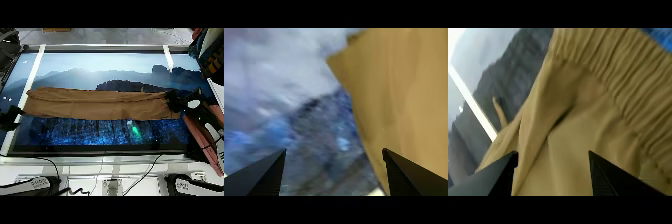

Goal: Fold the clothes and pants, and hang the long-sleeved shirts on hangers.

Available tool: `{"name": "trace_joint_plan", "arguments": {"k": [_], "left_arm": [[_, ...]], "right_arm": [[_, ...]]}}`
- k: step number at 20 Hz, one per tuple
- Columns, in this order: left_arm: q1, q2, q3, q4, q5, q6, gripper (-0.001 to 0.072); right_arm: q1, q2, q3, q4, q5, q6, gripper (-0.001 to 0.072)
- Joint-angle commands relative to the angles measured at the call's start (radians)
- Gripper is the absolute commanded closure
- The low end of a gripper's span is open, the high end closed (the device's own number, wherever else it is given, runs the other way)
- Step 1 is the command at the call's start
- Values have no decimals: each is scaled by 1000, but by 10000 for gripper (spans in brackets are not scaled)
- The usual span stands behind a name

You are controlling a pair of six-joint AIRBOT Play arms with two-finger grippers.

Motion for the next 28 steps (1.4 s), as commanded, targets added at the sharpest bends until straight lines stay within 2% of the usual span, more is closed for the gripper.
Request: {"name": "trace_joint_plan", "arguments": {"k": [1, 3, 6, 10, 12, 13, 14, 16, 18, 19, 20, 21, 25, 27, 28], "left_arm": [[6, -92, -12, -220, 49, 93, 6], [5, -122, -12, -272, 106, 97, 7], [3, -157, -12, -401, 182, 208, 8], [-31, -197, -12, -549, 248, 409, 9], [-63, -219, -11, -568, 280, 443, 10], [-80, -229, -11, -568, 297, 444, 39], [-95, -235, -11, -567, 318, 453, 171], [-116, -230, -5, -568, 389, 457, 352], [-121, -212, 23, -557, 393, 458, 626], [-124, -196, 41, -557, 386, 484, 693], [-129, -179, 58, -557, 382, 521, 693], [-138, -154, 76, -557, 378, 552, 693], [-174, -35, 107, -551, 338, 592, 694], [-193, 31, 107, -474, 296, 613, 694], [-204, 63, 107, -412, 278, 613, 694]], "right_arm": [[0, 2, 33, -2, 105, -9, 203], [0, 2, 65, -2, 139, -9, 203], [0, 2, 109, -2, 152, -9, 203], [0, 2, 146, -2, 160, -9, 203], [0, 2, 149, -2, 164, -10, 203], [0, 2, 148, -2, 173, -10, 204], [0, 2, 149, -2, 185, -11, 204], [0, 2, 154, -3, 210, -52, 206], [0, 3, 182, -2, 262, -208, 207], [0, 3, 201, -2, 294, -277, 225], [1, 3, 225, -2, 323, -332, 300], [1, 3, 252, -2, 345, -358, 340], [8, 3, 354, 7, 376, -358, 340], [44, 3, 392, 10, 370, -358, 363], [71, 3, 406, 10, 346, -359, 525]]}}
